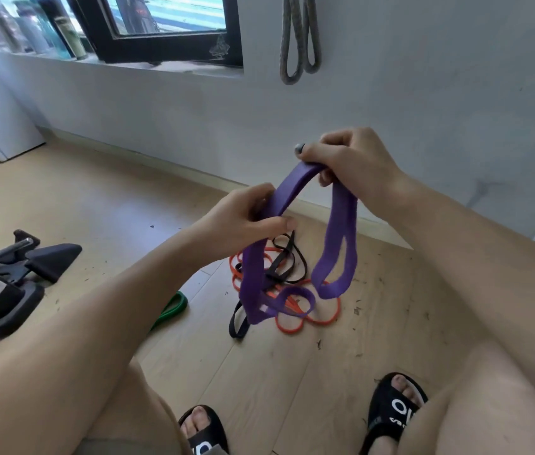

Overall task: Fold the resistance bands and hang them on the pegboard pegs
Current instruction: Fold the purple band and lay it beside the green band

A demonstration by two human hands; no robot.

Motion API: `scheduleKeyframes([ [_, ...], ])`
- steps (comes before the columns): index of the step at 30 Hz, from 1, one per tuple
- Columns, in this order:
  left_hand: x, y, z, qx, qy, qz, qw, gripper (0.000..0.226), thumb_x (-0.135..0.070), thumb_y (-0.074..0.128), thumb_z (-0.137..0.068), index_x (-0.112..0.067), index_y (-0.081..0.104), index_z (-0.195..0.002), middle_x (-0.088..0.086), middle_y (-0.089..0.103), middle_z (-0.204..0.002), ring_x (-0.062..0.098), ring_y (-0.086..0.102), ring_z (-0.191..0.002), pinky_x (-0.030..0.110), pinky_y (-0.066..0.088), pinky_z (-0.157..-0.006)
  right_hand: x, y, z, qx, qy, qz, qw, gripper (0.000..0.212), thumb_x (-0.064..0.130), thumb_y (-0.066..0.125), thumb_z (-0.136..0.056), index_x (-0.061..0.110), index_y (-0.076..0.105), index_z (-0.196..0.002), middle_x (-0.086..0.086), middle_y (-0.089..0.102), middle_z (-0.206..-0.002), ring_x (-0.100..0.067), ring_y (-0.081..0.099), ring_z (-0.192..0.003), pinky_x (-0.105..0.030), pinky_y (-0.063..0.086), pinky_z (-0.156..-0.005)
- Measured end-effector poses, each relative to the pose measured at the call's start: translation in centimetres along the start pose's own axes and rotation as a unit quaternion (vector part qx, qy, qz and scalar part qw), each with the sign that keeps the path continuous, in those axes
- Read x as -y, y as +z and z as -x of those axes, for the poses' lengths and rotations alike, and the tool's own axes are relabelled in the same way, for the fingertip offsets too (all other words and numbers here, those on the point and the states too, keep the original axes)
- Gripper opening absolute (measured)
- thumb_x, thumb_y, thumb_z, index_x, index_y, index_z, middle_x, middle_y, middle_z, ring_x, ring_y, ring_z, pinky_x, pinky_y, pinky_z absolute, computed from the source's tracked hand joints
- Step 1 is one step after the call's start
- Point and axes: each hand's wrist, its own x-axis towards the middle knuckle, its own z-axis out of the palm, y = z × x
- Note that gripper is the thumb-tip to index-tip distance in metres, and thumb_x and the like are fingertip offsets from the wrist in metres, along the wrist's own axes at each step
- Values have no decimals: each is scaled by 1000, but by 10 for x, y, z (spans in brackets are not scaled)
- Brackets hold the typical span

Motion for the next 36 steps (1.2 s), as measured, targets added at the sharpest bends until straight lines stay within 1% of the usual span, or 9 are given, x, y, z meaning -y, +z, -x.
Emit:
scheduleKeyframes([
  [5, -3, -5, 2, -41, 29, 21, 999, 27, -19, 78, -91, -7, 56, -81, -1, 57, -61, 14, 51, -55, 24, 40, -55, -6, -9, 5, 90, 51, 68, 992, 29, 36, 63, -94, 13, 74, -82, -8, 73, -78, -18, 60, -73, -34, 43, -72],
  [8, -2, -3, 3, -26, 24, 27, 999, 28, -20, 72, -97, 5, 58, -93, -2, 59, -61, 14, 51, -54, 25, 42, -55, -5, 0, 12, 174, 81, 21, 981, 41, 47, 51, -101, 13, 73, -96, -3, 76, -91, -22, 66, -87, -36, 50, -86],
  [10, -4, 0, 3, -33, 23, 34, 999, 25, -15, 70, -97, 7, 59, -97, -3, 59, -61, 13, 53, -53, 25, 44, -54, -3, 11, 13, 197, 71, 15, 978, 46, 55, 51, -99, 15, 72, -90, -5, 72, -84, -23, 64, -80, -37, 51, -85],
  [12, -4, -1, 2, -28, 29, 38, 998, 23, -14, 74, -94, 4, 60, -95, 2, 59, -62, 14, 56, -54, 32, 48, -54, 1, 18, 13, 189, 39, 41, 980, 42, 53, 57, -99, 20, 65, -73, -5, 60, -69, -22, 54, -65, -36, 45, -69],
  [16, -3, 1, 4, 1, 4, 34, 999, 60, -44, 77, -80, 9, 57, -101, 24, 59, -74, 22, 63, -64, 55, 52, -62, 2, 17, 7, 136, 27, 23, 990, 45, 39, 69, -95, 20, 52, -58, -1, 38, -54, -17, 32, -51, -31, 26, -52],
  [19, 6, 6, 5, 56, -22, 18, 998, 21, -45, 67, -88, -25, 65, -91, 0, 68, -78, 20, 65, -75, 56, 56, -78, 9, 13, 5, 102, 17, -3, 995, 46, 34, 71, -93, 22, 50, -54, 3, 33, -54, -14, 29, -49, -26, 24, -50],
  [23, 11, 7, 5, 77, -62, 6, 995, 22, -30, 60, -103, -29, 61, -81, 2, 64, -75, 21, 64, -72, 49, 59, -76, 11, -3, -1, 37, 15, -34, 999, 49, 35, 73, -89, 23, 48, -48, 5, 32, -52, -14, 29, -49, -28, 24, -52],
  [29, -4, -4, 8, -11, -46, 45, 998, 41, -59, 54, -94, -23, 53, -74, -1, 45, -66, 12, 39, -59, 22, 36, -62, -14, -25, -4, 36, 47, 77, 995, 43, 44, 71, -87, 15, 56, -59, -4, 38, -56, -15, 33, -49, -31, 27, -56],
  [36, -10, -5, 10, -16, -30, -15, 999, 41, -30, 55, -106, -6, 51, -73, 5, 47, -65, 10, 36, -54, 16, 30, -53, -28, -25, -5, 65, 80, 86, 991, 39, 41, 66, -90, 11, 60, -67, -10, 44, -62, -18, 37, -54, -35, 31, -60],
])
